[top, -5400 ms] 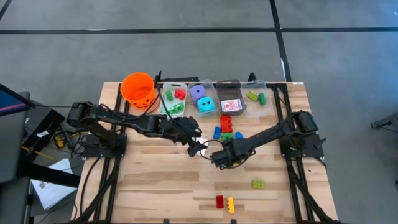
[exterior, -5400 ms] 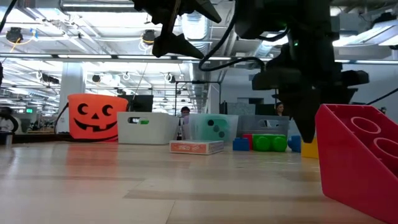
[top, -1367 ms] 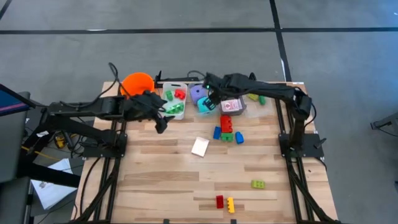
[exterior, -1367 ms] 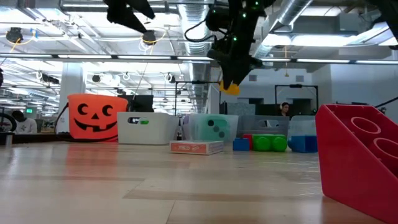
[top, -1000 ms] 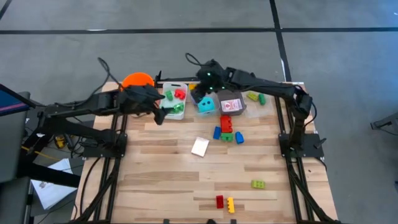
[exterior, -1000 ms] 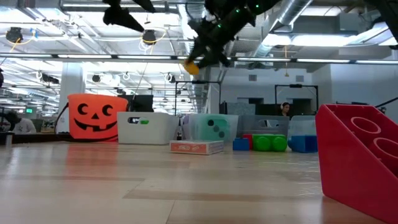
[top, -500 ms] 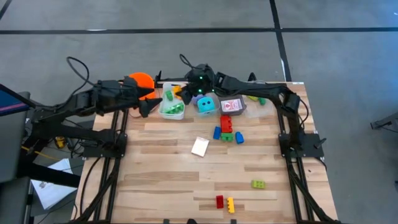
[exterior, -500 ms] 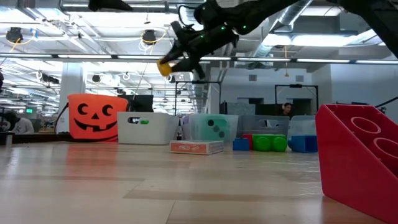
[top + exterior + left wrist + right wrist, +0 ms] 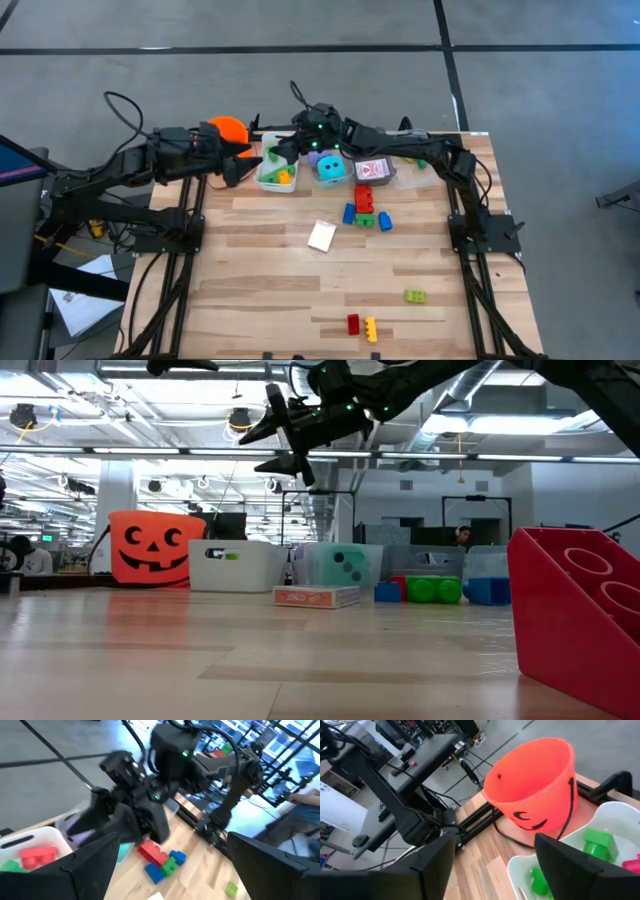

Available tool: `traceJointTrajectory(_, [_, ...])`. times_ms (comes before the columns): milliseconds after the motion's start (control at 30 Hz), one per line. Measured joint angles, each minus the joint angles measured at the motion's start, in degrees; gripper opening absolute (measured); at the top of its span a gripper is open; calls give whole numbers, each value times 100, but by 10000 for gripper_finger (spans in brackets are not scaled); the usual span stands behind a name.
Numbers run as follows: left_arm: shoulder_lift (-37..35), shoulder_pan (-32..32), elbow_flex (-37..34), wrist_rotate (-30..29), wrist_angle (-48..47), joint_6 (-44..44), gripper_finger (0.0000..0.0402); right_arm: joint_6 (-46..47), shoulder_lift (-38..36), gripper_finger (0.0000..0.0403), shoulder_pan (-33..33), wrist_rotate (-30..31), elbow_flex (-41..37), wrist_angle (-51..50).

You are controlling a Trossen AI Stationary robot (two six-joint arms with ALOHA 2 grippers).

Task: Pick & Place Toys
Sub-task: Put the 1 stud blue game piece into the white bin

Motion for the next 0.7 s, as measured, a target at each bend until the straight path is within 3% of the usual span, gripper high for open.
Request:
traceJointTrajectory(233, [54,-158,0,198,8,-141,360,-597,-325,276,180,-237,-11,-52])
traceJointTrajectory(300, [122,-260,-2,202,-10,-141,360,-941,-594,276,408,57,-7,-384])
traceJointTrajectory(367, [211,-365,0,205,10,-141,360,-1304,-891,276,732,777,-2,-872])
traceJointTrajectory(533, [594,-633,0,214,13,-151,360,-1830,-1710,276,1867,3310,-2,-2131])
traceJointTrajectory(700, [1101,-970,0,297,180,-291,360,-739,-2237,276,3127,5447,2,-3207])
